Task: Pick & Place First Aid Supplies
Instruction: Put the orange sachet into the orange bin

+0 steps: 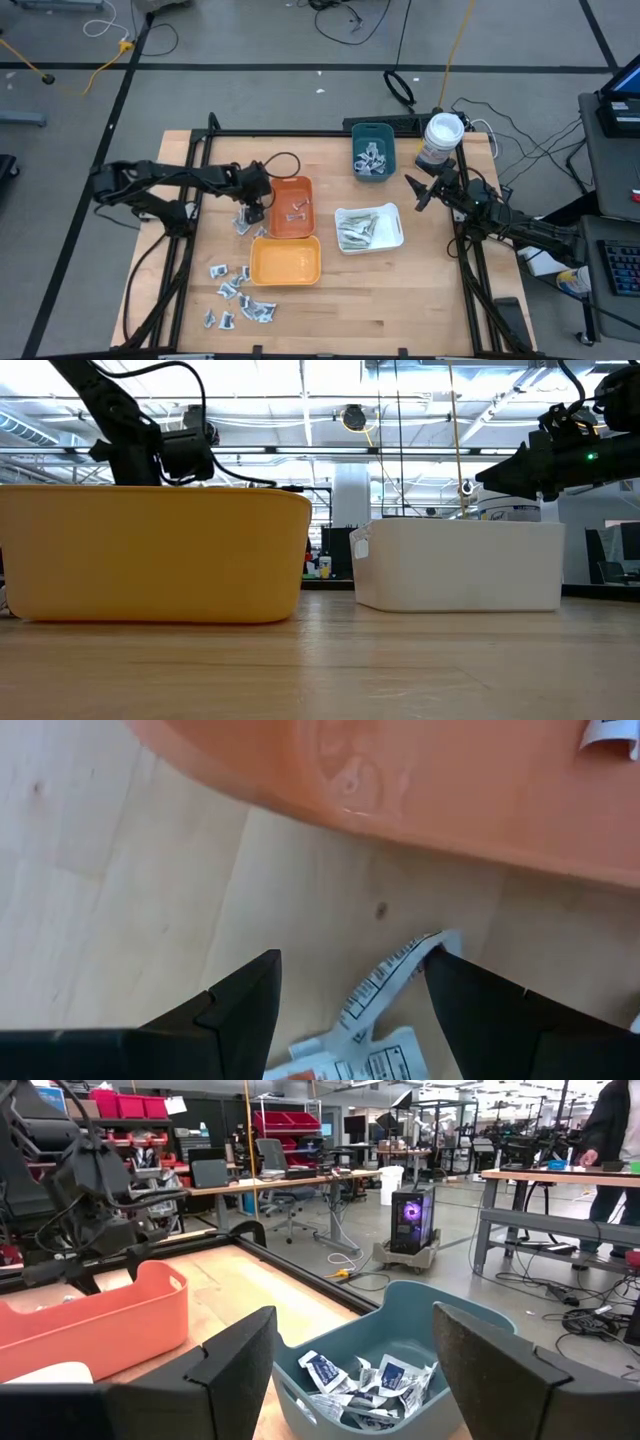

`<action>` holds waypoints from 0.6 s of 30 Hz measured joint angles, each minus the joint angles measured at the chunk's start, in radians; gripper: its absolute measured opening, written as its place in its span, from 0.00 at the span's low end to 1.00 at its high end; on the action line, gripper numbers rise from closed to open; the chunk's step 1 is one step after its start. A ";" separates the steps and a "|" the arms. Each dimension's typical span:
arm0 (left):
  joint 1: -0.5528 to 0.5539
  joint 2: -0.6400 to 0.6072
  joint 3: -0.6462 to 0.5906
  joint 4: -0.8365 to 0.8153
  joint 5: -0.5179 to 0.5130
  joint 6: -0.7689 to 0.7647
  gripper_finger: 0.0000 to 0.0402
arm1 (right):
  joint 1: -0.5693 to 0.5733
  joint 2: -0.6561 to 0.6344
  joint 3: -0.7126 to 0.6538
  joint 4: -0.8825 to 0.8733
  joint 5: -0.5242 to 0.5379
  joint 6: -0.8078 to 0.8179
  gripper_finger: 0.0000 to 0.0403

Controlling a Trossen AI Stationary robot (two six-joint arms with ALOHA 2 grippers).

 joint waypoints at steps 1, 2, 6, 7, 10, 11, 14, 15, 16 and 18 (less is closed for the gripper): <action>0.000 0.006 0.001 -0.002 0.000 0.003 0.64 | 0.000 0.000 0.000 0.000 0.000 0.000 0.65; 0.000 0.008 0.000 -0.007 0.002 0.005 0.63 | 0.000 0.000 0.000 0.000 0.000 0.000 0.65; -0.004 0.007 -0.023 0.002 0.034 0.010 0.58 | 0.000 0.000 0.000 0.000 0.000 0.000 0.65; -0.007 0.006 -0.029 0.004 0.040 0.010 0.54 | 0.000 0.000 0.000 0.000 0.000 0.000 0.65; -0.011 0.006 -0.047 0.010 0.060 -0.001 0.41 | 0.000 0.000 0.000 0.000 0.000 0.000 0.65; -0.012 0.006 -0.051 0.013 0.067 -0.006 0.37 | 0.000 0.000 0.000 0.000 0.000 0.000 0.65; -0.011 0.006 -0.058 0.023 0.083 -0.026 0.22 | 0.000 0.000 0.000 0.000 0.000 0.000 0.65; -0.010 0.006 -0.058 0.026 0.087 -0.034 0.17 | 0.000 0.000 0.000 0.000 0.000 0.000 0.65; -0.010 0.006 -0.059 0.028 0.089 -0.042 0.12 | 0.000 0.000 0.000 0.000 0.000 0.000 0.65; -0.010 0.005 -0.059 0.033 0.094 -0.061 0.04 | 0.000 0.000 0.000 0.000 0.000 0.000 0.65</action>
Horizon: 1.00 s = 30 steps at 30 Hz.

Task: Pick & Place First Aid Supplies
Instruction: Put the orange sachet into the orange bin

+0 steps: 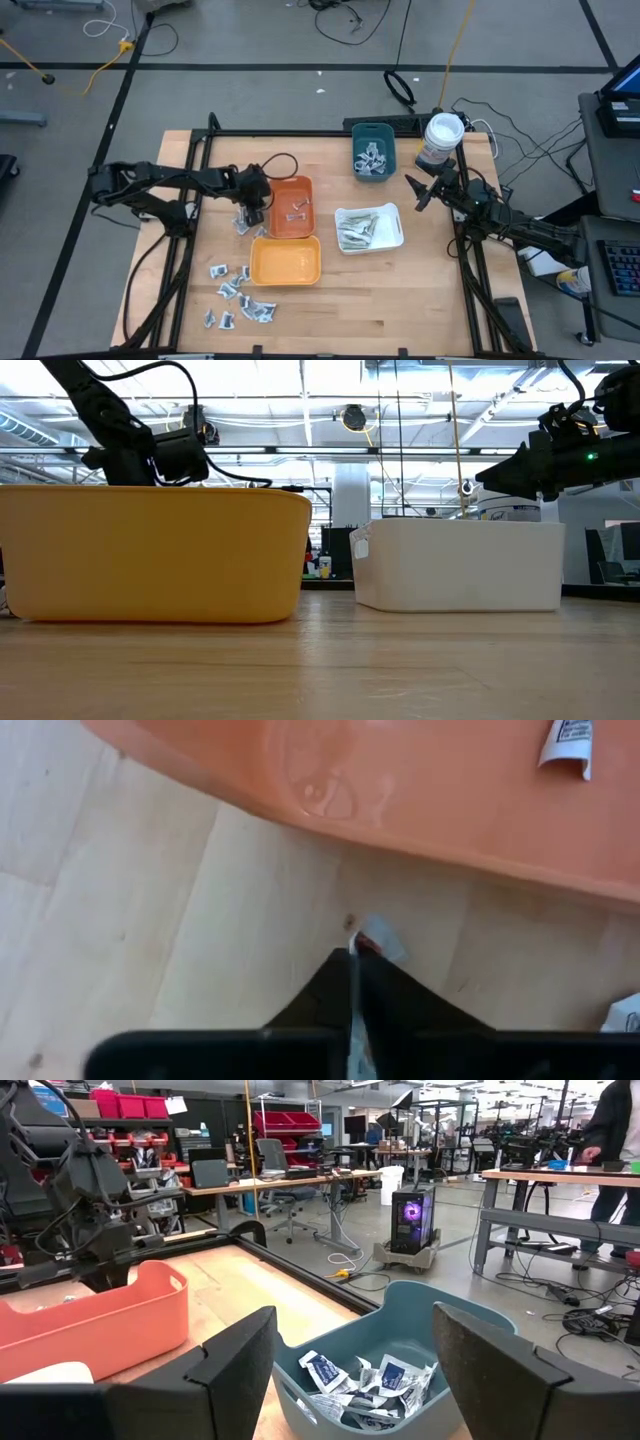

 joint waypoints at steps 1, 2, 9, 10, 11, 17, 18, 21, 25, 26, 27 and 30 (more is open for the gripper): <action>0.000 -0.003 -0.001 0.002 0.004 -0.013 0.03 | 0.000 0.000 0.000 0.000 0.000 0.000 0.65; 0.000 -0.006 -0.001 0.004 0.009 -0.022 0.02 | 0.000 0.000 0.000 0.000 0.000 0.000 0.65; 0.015 -0.032 0.040 -0.079 0.060 -0.075 0.01 | 0.000 0.000 0.000 0.000 0.000 0.000 0.65; 0.015 -0.040 0.049 -0.111 0.060 -0.085 0.01 | 0.000 0.000 0.000 0.000 0.000 0.000 0.65; 0.019 -0.051 0.064 -0.137 0.060 -0.088 0.02 | 0.000 0.000 0.000 0.000 0.000 0.000 0.65; 0.031 -0.129 0.131 -0.313 0.048 -0.099 0.01 | 0.000 0.000 0.000 0.000 0.000 0.000 0.65; 0.028 -0.144 0.140 -0.336 0.048 -0.104 0.01 | 0.000 0.000 0.000 0.000 -0.001 0.000 0.65; 0.021 -0.173 0.174 -0.407 0.045 -0.114 0.01 | 0.000 0.000 0.000 0.000 0.000 0.000 0.65; 0.000 -0.180 0.223 -0.478 0.046 -0.140 0.01 | 0.000 0.000 0.000 0.000 0.000 0.000 0.65; -0.006 -0.177 0.240 -0.485 0.044 -0.145 0.01 | 0.000 0.000 0.000 0.000 0.000 0.000 0.65; -0.013 -0.166 0.261 -0.491 0.041 -0.151 0.01 | 0.000 0.000 0.000 0.000 0.000 0.000 0.65; -0.037 -0.109 0.330 -0.511 0.041 -0.172 0.01 | 0.000 0.000 0.000 0.000 0.000 0.000 0.65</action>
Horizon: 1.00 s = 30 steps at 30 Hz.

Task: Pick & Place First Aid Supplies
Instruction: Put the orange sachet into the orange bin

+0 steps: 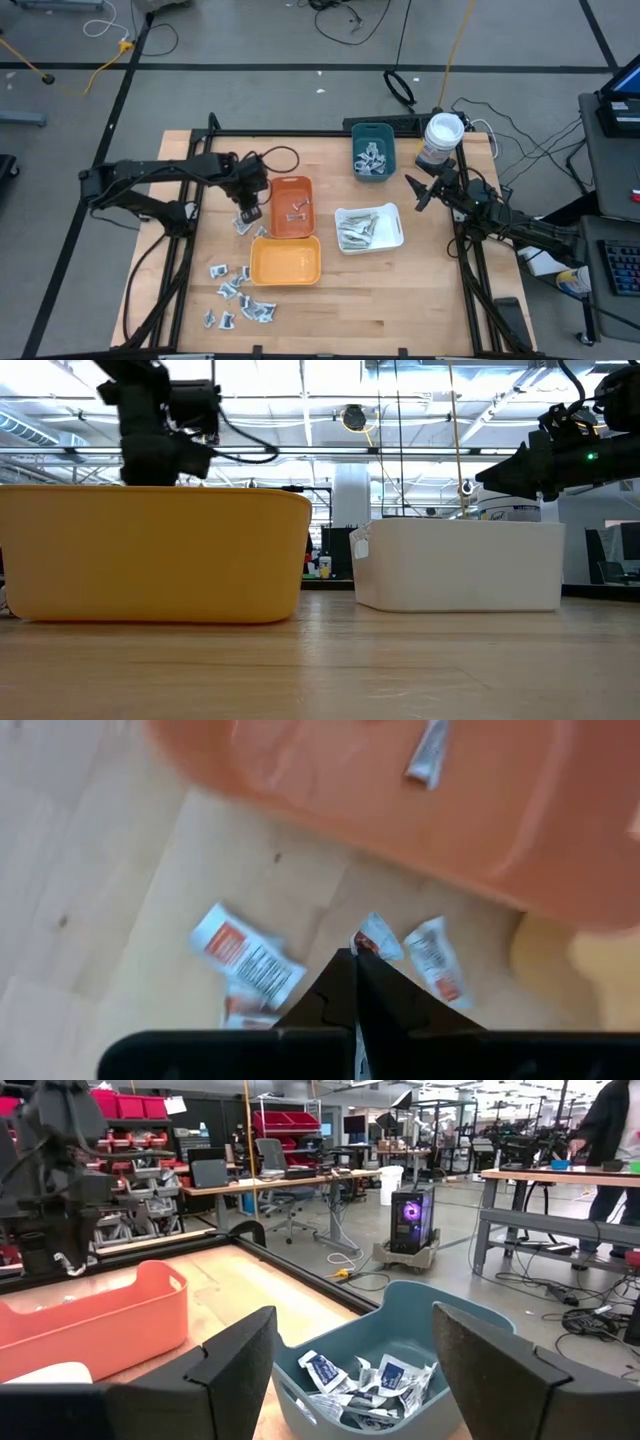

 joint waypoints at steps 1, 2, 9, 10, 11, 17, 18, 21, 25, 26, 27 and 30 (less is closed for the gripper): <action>-0.006 0.020 0.028 -0.007 0.001 -0.012 0.01 | 0.000 0.000 0.000 0.000 0.000 0.000 0.65; -0.012 0.044 0.060 -0.013 0.001 -0.023 0.01 | 0.000 0.000 0.000 0.000 0.000 0.000 0.65; -0.047 0.228 0.282 -0.072 0.000 -0.041 0.00 | 0.000 0.000 0.000 0.000 0.000 0.000 0.65; -0.052 0.255 0.312 -0.081 0.000 -0.044 0.00 | 0.000 0.000 0.000 0.000 0.000 0.000 0.65; -0.057 0.280 0.345 -0.090 -0.001 -0.046 0.00 | 0.000 0.000 0.000 0.000 0.000 0.000 0.65; -0.071 0.384 0.516 -0.125 -0.002 -0.046 0.00 | 0.000 0.000 0.000 0.000 0.000 0.000 0.65; -0.072 0.394 0.532 -0.123 -0.002 -0.047 0.00 | 0.000 0.000 0.000 0.000 0.000 0.000 0.65; -0.076 0.419 0.542 -0.102 -0.004 -0.063 0.00 | 0.000 0.000 0.000 0.000 0.000 0.000 0.65; -0.090 0.477 0.538 -0.107 -0.049 -0.092 0.00 | 0.000 0.000 0.000 0.000 0.000 0.000 0.65; -0.093 0.489 0.538 -0.106 -0.058 -0.092 0.00 | 0.000 0.000 0.000 0.000 0.000 0.000 0.65; -0.095 0.499 0.538 -0.102 -0.062 -0.092 0.00 | 0.000 0.000 0.000 0.000 0.000 0.000 0.65; -0.098 0.538 0.538 -0.084 -0.099 -0.110 0.00 | 0.000 0.000 0.000 0.000 0.000 0.000 0.65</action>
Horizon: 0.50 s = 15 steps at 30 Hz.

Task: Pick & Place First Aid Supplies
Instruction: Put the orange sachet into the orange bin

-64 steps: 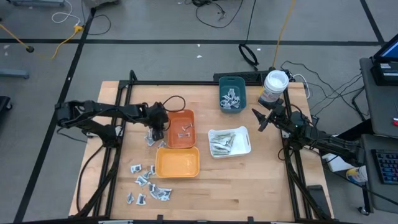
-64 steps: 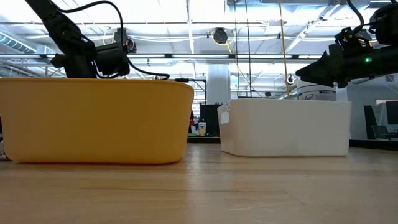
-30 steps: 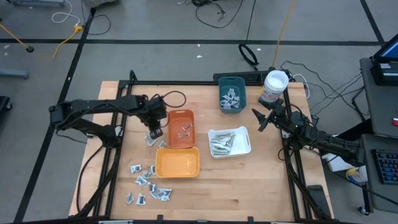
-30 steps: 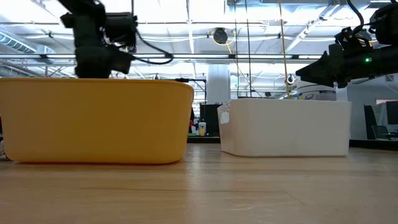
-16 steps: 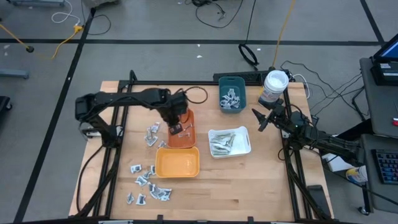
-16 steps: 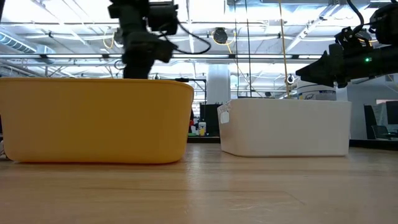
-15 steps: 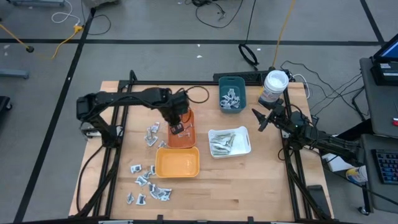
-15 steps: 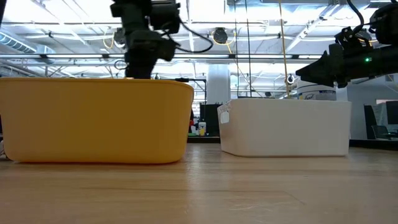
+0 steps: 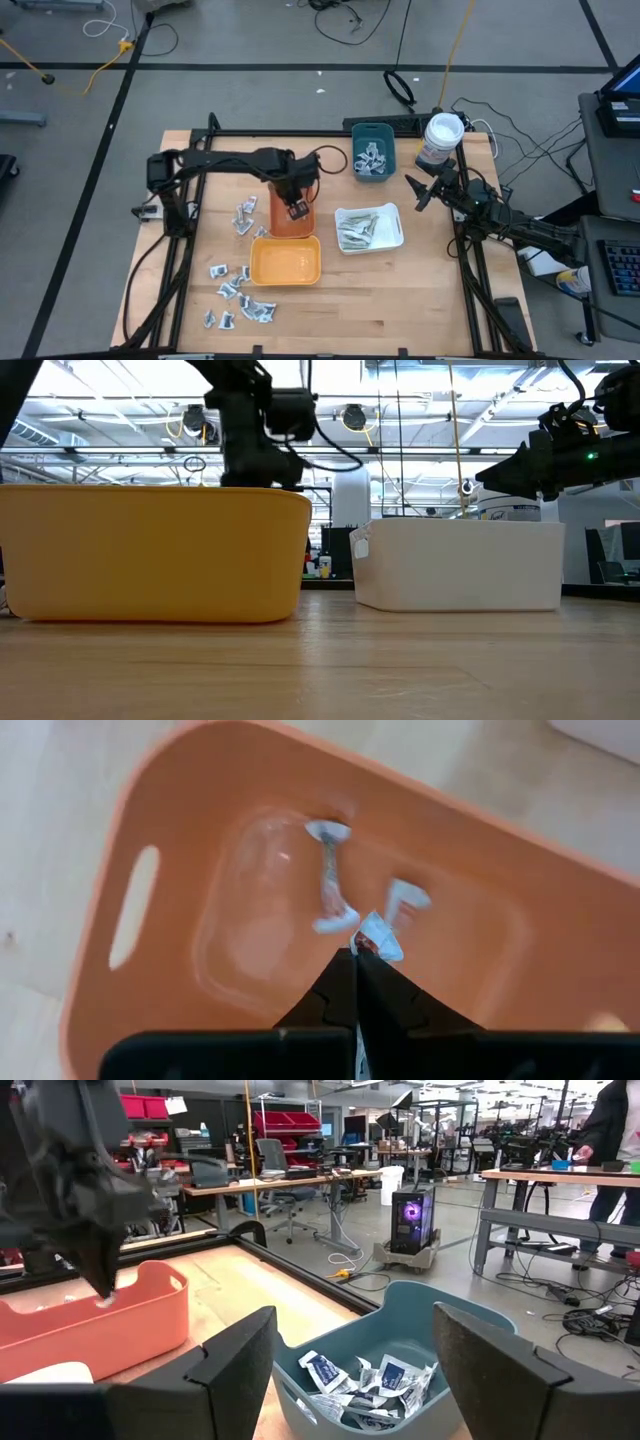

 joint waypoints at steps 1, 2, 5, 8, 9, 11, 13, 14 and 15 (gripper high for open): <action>-0.002 0.013 0.000 0.003 -0.011 -0.010 0.00 | 0.000 0.000 0.000 0.000 0.000 0.000 0.65; -0.003 0.027 0.000 0.012 -0.021 -0.016 0.00 | 0.000 0.000 0.000 0.000 0.000 0.000 0.65; -0.008 0.057 0.000 0.031 -0.041 -0.041 0.00 | 0.000 0.000 0.000 0.000 0.000 0.000 0.65; -0.010 0.068 -0.001 0.038 -0.059 -0.080 0.01 | 0.000 0.000 0.000 0.000 0.000 0.000 0.65; -0.009 0.068 -0.001 0.037 -0.055 -0.091 0.02 | 0.000 0.000 0.000 0.000 0.000 0.000 0.65; -0.008 0.066 -0.001 0.041 -0.045 -0.105 0.05 | 0.000 0.000 0.000 0.000 0.000 0.000 0.65; -0.008 0.067 -0.001 0.042 -0.044 -0.139 0.09 | 0.000 0.000 0.000 0.000 0.000 0.000 0.65; -0.008 0.067 -0.001 0.042 -0.041 -0.147 0.12 | 0.000 0.000 0.000 0.000 0.000 0.000 0.65; -0.009 0.066 -0.001 0.042 -0.034 -0.148 0.15 | 0.000 0.000 0.000 0.000 0.000 0.000 0.65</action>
